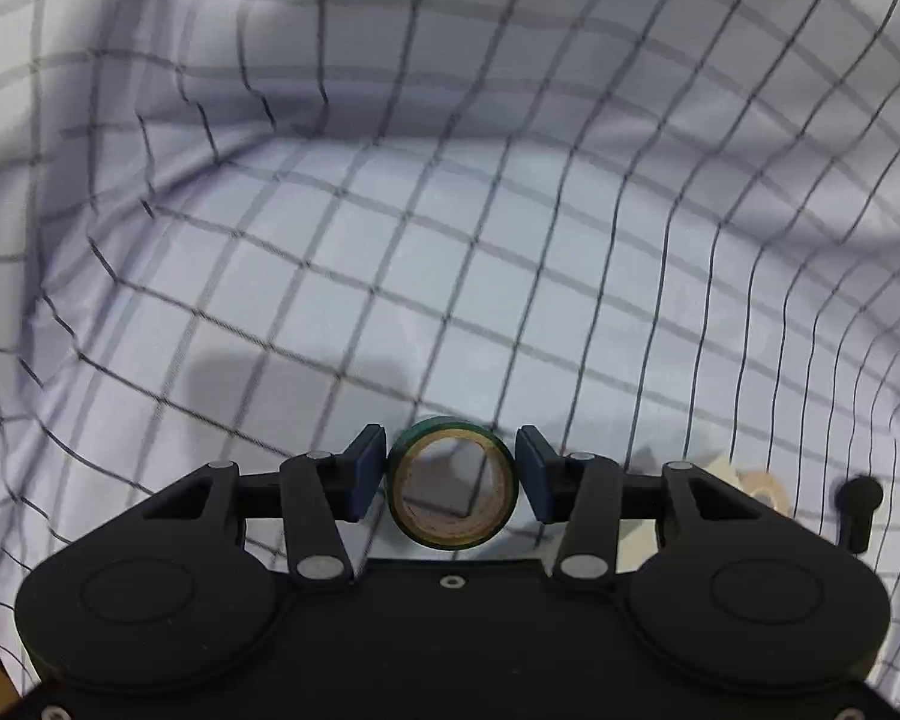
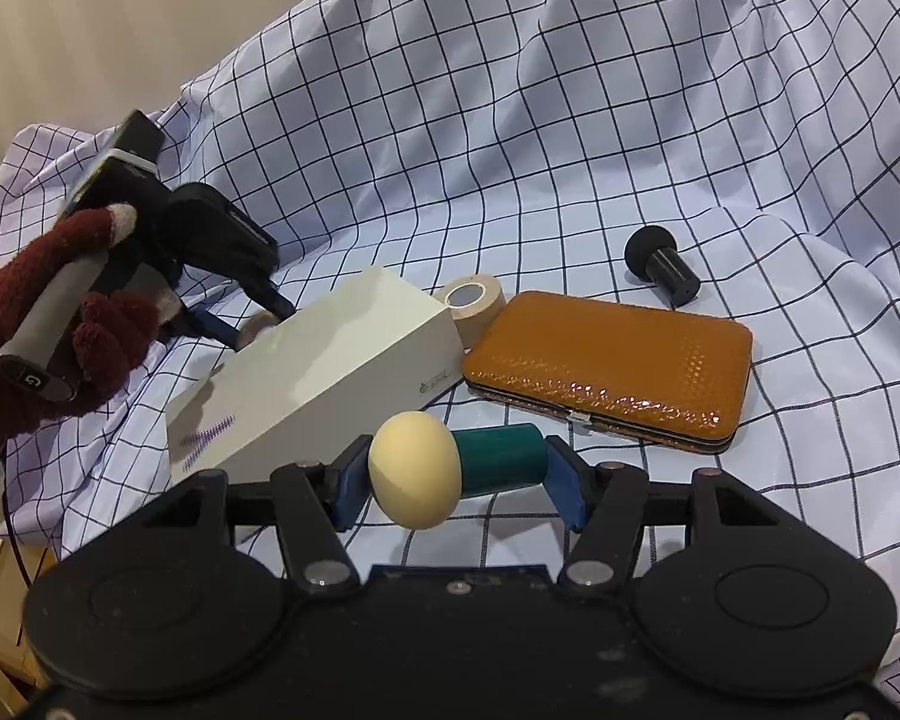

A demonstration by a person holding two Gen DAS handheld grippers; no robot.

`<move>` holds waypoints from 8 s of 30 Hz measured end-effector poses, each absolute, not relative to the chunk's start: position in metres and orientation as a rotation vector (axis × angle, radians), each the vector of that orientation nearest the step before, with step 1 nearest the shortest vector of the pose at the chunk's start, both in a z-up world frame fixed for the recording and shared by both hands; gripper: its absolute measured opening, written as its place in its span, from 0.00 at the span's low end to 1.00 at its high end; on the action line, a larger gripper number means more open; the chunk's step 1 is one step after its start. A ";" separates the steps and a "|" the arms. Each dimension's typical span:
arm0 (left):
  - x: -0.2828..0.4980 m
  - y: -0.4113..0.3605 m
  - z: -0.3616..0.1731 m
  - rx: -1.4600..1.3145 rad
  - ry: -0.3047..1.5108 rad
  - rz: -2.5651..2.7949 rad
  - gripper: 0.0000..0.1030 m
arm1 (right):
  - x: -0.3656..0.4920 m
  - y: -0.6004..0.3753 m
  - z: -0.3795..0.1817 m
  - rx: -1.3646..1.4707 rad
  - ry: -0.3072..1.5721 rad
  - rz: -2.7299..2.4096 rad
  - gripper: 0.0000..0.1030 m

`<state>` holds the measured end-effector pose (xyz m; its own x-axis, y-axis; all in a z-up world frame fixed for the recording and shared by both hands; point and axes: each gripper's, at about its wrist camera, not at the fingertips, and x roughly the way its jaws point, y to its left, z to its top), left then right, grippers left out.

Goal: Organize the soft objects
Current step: 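Carry the green tape and wooden ball into the basket and open both tools, then lift both tools from the basket toward the beige tape and black knob, then grasp the beige tape roll with the left tool while the right tool grasps the black knob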

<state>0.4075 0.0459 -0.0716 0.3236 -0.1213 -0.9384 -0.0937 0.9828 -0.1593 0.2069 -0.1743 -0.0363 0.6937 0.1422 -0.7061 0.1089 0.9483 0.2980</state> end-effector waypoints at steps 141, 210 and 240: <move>0.013 0.013 -0.020 -0.030 0.904 -0.074 0.85 | -0.019 -0.171 0.018 0.294 0.796 -0.158 0.70; 0.207 -0.034 -0.053 -0.031 1.078 -0.307 0.87 | 0.397 -0.198 -0.051 0.040 1.089 -0.037 0.74; 0.224 -0.034 -0.021 -0.023 1.009 -0.340 0.87 | 0.411 -0.259 -0.039 0.183 0.902 -0.167 0.74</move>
